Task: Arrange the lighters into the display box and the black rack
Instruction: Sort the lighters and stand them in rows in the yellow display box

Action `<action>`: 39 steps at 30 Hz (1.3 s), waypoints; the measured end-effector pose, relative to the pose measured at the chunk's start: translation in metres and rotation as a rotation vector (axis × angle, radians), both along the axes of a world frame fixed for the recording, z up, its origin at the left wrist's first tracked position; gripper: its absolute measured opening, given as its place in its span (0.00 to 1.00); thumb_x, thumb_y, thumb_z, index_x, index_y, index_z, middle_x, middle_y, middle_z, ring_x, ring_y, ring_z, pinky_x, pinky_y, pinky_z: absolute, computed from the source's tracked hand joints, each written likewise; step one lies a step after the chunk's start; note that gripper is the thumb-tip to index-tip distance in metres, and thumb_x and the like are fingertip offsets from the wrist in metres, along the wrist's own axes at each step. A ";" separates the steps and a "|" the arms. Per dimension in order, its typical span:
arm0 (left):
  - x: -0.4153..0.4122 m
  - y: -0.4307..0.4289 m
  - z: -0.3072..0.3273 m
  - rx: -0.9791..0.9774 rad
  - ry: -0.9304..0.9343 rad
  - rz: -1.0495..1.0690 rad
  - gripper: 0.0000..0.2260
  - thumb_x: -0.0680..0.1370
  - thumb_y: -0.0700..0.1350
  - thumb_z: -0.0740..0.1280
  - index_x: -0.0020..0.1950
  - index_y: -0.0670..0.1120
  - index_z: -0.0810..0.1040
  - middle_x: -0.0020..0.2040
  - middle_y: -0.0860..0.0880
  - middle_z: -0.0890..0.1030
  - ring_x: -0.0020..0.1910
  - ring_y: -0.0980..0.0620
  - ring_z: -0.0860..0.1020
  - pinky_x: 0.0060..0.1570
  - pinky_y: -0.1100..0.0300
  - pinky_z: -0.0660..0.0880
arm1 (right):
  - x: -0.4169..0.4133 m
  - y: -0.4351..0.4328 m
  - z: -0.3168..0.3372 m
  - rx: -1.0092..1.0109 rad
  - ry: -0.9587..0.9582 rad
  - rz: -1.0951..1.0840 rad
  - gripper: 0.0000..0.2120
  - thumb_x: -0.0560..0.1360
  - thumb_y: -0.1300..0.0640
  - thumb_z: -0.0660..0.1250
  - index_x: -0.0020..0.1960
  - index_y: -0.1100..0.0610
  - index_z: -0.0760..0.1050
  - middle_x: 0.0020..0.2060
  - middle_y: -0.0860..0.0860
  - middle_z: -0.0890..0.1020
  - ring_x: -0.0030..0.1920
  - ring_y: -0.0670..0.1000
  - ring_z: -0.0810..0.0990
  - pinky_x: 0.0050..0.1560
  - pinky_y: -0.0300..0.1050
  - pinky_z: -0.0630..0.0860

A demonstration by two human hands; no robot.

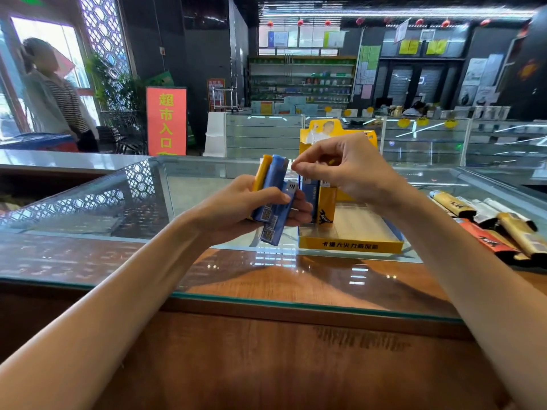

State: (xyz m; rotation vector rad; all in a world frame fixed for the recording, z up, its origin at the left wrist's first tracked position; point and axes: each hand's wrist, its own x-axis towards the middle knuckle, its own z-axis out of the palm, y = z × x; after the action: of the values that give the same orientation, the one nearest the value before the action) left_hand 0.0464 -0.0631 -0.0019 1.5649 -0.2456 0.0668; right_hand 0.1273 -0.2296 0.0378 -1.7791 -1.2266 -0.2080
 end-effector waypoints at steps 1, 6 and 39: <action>0.000 0.001 0.000 -0.004 -0.022 0.024 0.11 0.74 0.38 0.64 0.54 0.35 0.76 0.48 0.41 0.84 0.48 0.45 0.83 0.46 0.58 0.79 | -0.001 0.000 0.000 -0.018 -0.024 -0.006 0.02 0.72 0.56 0.72 0.43 0.55 0.82 0.26 0.39 0.76 0.28 0.38 0.69 0.31 0.29 0.65; 0.001 0.001 0.002 -0.013 -0.080 0.082 0.10 0.77 0.35 0.61 0.57 0.34 0.74 0.47 0.40 0.84 0.48 0.44 0.83 0.47 0.58 0.79 | -0.004 0.003 -0.003 -0.078 -0.116 -0.015 0.06 0.68 0.54 0.74 0.43 0.54 0.81 0.23 0.32 0.74 0.27 0.35 0.69 0.28 0.27 0.62; -0.001 0.008 0.003 -0.030 -0.011 0.209 0.08 0.78 0.43 0.65 0.53 0.39 0.76 0.42 0.47 0.83 0.38 0.51 0.81 0.35 0.63 0.77 | 0.020 -0.016 0.003 0.188 0.237 0.109 0.12 0.61 0.56 0.74 0.41 0.60 0.78 0.33 0.47 0.83 0.36 0.42 0.80 0.40 0.33 0.76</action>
State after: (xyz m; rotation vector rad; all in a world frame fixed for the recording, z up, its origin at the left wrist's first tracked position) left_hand 0.0455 -0.0551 0.0011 1.5559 -0.0883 0.2416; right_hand 0.1471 -0.2454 0.0409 -1.5229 -1.0930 -0.0457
